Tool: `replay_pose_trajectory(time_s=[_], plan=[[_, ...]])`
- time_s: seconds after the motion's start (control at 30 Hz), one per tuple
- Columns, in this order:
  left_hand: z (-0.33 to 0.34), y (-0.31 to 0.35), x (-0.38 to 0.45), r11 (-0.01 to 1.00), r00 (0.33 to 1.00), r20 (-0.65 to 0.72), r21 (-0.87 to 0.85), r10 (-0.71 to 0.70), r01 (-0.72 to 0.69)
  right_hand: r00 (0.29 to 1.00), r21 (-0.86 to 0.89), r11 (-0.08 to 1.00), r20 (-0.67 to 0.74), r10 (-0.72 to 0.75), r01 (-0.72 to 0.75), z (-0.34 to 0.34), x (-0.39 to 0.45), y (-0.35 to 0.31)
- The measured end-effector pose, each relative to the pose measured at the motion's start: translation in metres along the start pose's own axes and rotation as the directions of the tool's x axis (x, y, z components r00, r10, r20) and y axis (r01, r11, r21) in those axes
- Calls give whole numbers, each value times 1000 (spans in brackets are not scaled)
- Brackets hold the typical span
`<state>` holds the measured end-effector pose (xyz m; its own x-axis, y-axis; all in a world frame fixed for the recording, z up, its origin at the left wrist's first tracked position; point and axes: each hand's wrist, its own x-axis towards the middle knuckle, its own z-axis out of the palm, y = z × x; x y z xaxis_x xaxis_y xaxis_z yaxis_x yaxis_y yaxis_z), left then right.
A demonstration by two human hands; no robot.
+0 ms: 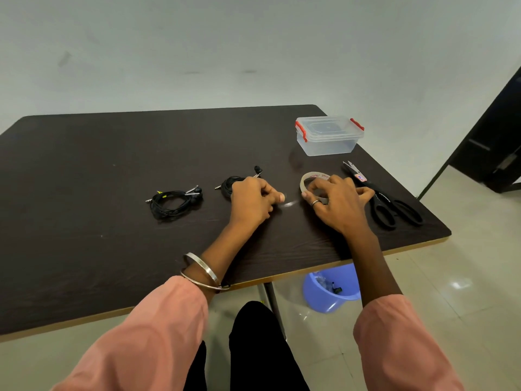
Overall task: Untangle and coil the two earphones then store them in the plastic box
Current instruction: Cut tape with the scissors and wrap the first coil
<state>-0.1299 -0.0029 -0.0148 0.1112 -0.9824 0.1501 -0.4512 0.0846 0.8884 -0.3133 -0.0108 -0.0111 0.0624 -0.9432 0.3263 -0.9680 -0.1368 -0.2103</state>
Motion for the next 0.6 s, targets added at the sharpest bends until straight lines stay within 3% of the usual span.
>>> replay_pose_trajectory(time_s=[0.13, 0.43, 0.6], plan=[[1, 1, 0, 999, 1000, -14, 31, -13, 13, 1000, 25, 1000, 9, 15, -15, 0, 0, 1], [0, 1, 2, 991, 994, -51, -99, -101, 96, 994, 57, 993, 27, 105, -107, 4, 5, 0], [-3, 2, -2, 990, 997, -35, -125, -75, 71, 992, 79, 989, 24, 120, -122, 6, 8, 0]])
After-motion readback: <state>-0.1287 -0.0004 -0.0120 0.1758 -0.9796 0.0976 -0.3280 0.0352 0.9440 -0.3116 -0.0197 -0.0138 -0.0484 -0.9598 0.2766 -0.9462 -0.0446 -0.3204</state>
